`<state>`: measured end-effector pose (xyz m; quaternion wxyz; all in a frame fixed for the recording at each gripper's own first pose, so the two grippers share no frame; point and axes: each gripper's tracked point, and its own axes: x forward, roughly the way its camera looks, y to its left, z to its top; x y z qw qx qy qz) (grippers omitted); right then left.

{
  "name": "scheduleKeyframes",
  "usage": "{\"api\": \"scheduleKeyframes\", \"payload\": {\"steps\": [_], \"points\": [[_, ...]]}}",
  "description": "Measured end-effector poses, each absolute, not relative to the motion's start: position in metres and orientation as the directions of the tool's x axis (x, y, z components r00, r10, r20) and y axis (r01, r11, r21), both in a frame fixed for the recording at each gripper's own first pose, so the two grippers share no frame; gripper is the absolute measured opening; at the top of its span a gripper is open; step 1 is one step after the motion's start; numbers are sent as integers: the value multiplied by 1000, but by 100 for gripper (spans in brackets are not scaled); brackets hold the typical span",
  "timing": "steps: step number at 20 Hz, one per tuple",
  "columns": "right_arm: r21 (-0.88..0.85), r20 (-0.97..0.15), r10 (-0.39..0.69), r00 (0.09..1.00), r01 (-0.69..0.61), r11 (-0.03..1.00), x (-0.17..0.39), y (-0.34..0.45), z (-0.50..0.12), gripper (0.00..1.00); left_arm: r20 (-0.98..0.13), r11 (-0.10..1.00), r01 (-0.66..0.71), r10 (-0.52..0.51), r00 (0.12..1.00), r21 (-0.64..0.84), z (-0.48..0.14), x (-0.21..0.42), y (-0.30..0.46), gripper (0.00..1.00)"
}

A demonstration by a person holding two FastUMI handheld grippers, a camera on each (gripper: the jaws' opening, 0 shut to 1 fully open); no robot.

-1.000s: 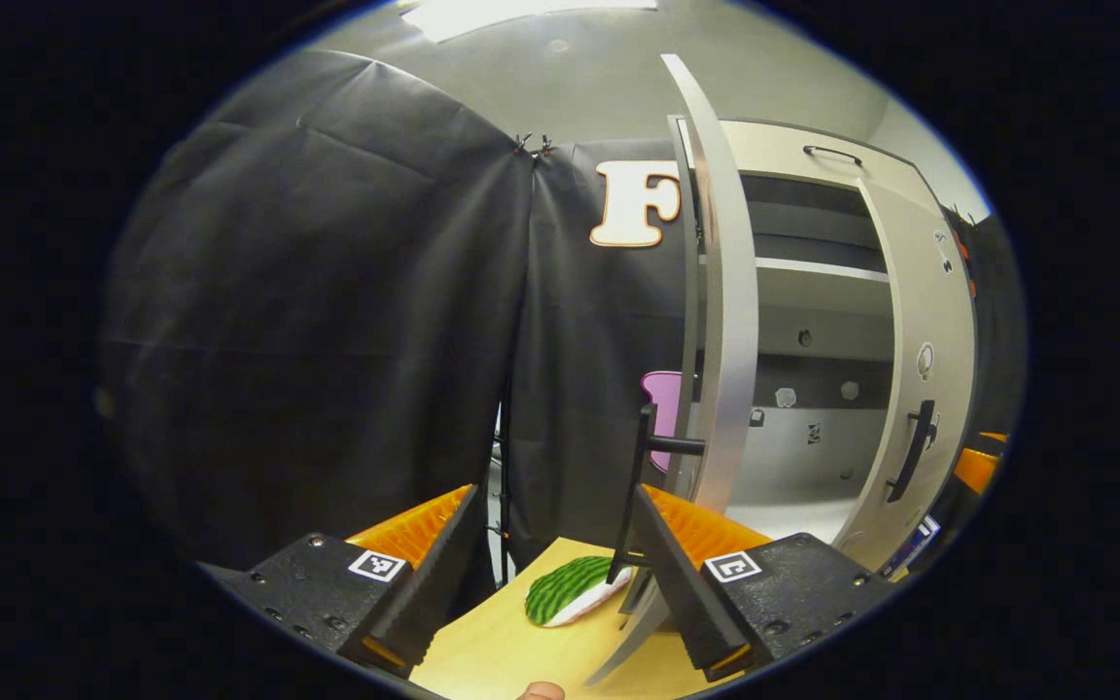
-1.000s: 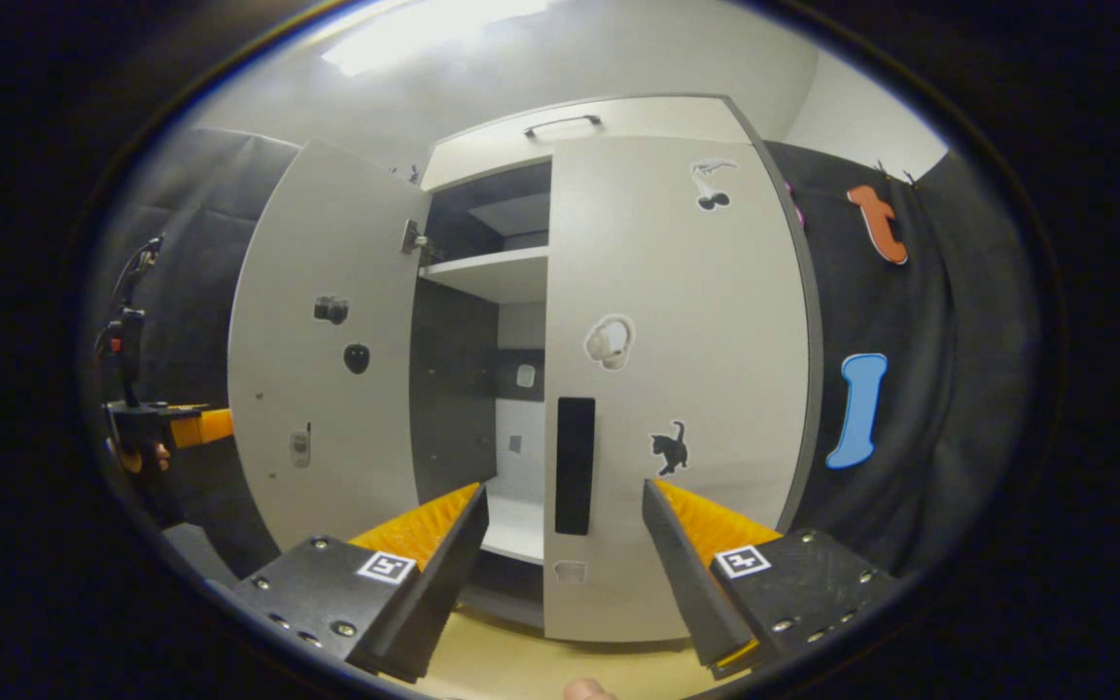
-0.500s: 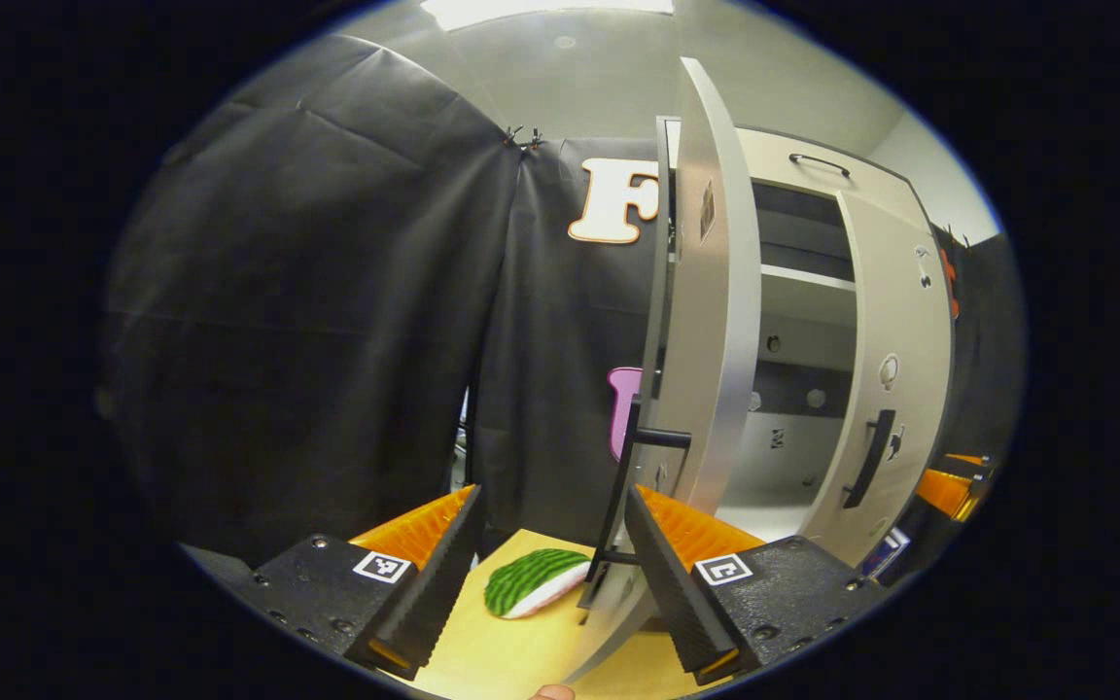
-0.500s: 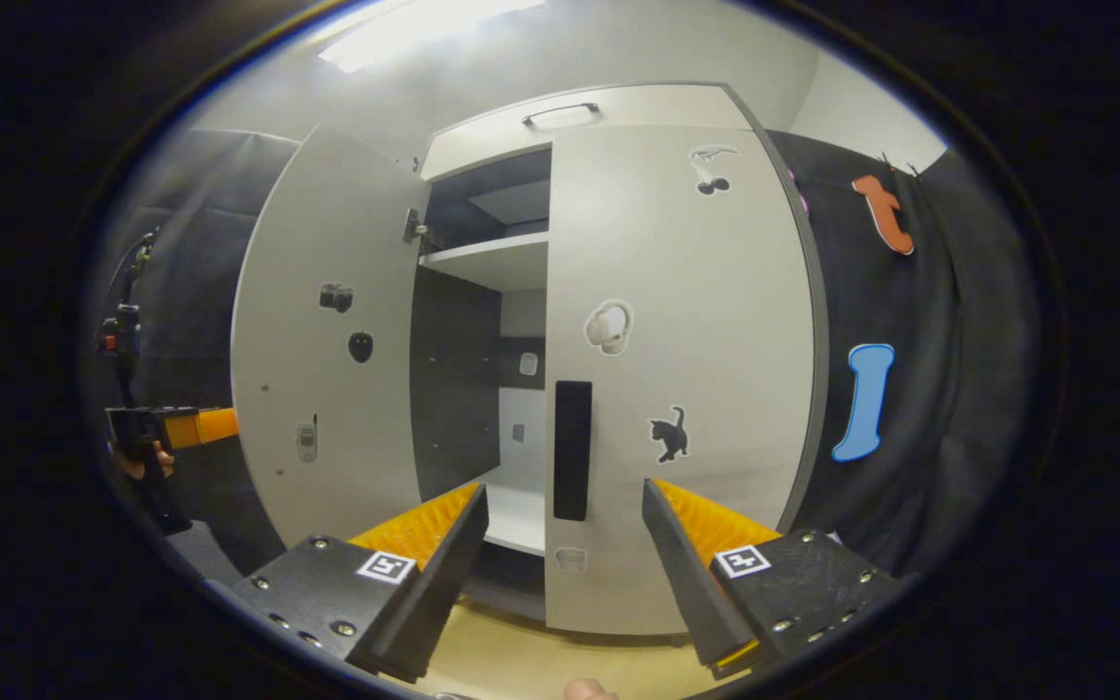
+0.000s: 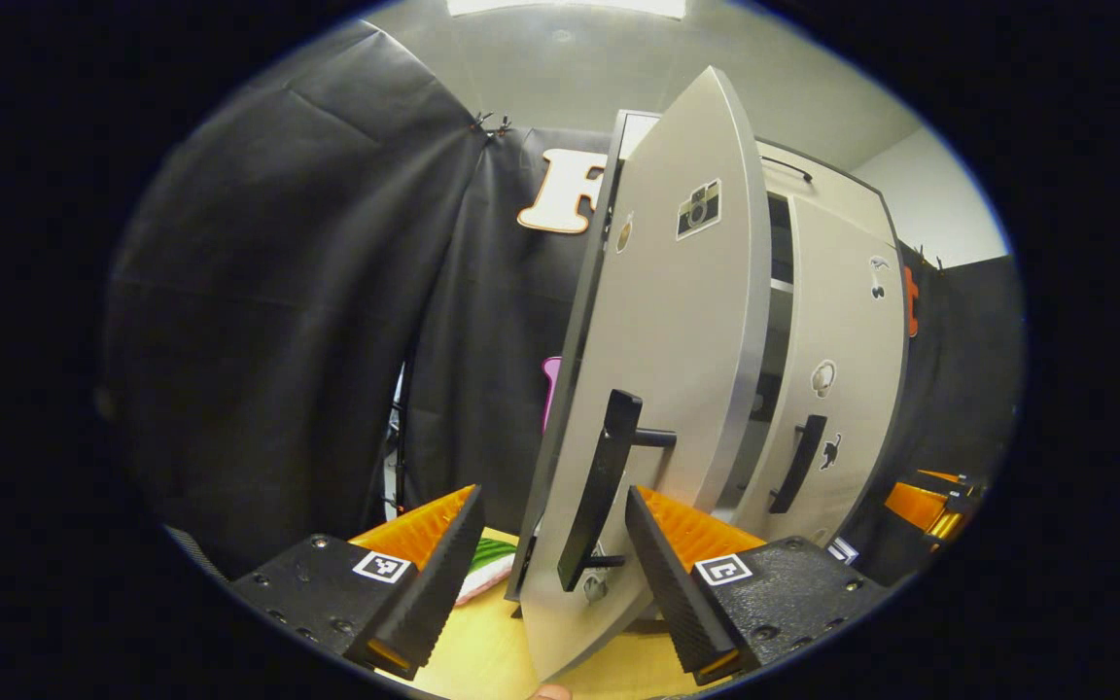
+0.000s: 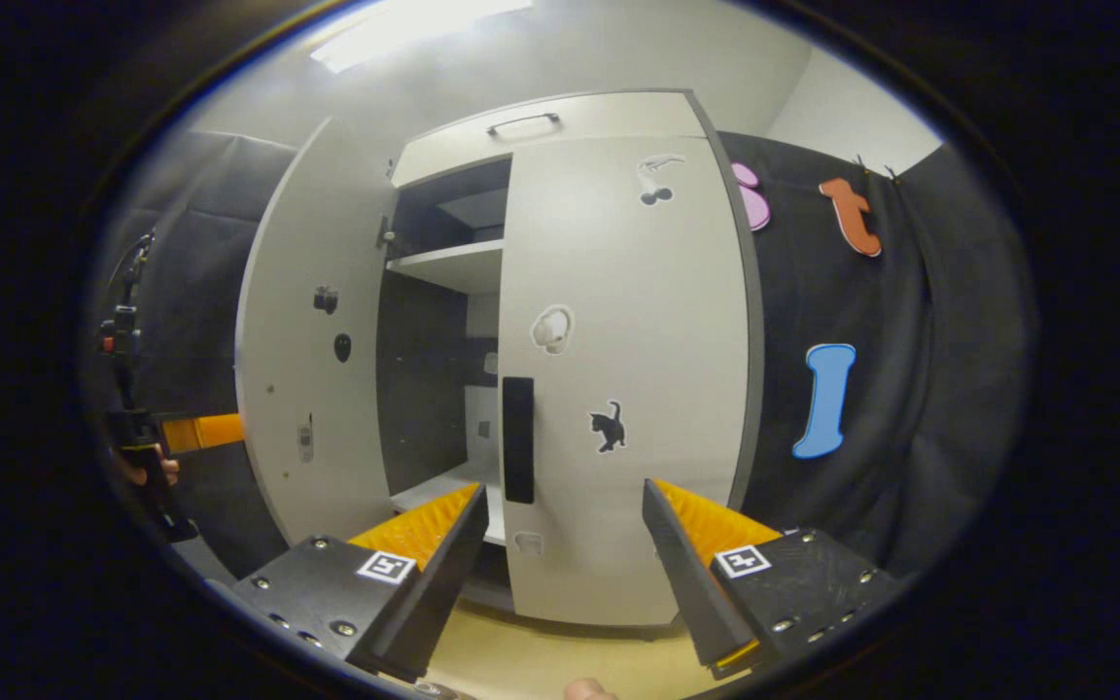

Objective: Grasp the bottle in the cabinet with the left hand and place it on the coaster, then close the right door with the right hand and the left door with the left hand.

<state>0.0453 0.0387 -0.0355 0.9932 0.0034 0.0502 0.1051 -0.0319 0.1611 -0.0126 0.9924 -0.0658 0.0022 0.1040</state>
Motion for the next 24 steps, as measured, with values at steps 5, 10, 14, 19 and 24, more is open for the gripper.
{"api": "scheduleKeyframes", "payload": {"steps": [5,10,14,19,24], "points": [[29,-86,186,979,-184,983,41,29,-30,96,-33,982,-124,121,992,-140,-18,-17,133,91],[29,-90,171,981,-169,985,36,27,-31,96,-42,991,-18,12,999,-135,-23,5,96,86],[21,-74,144,987,-143,989,31,21,-26,96,-46,990,4,-10,999,-138,-26,12,78,89],[27,-51,120,991,-119,993,28,10,-18,96,-43,991,15,-20,999,-131,-21,13,69,94],[31,-44,116,992,-115,993,27,5,-15,96,-32,993,30,-34,999,-116,-17,12,58,94]]}}
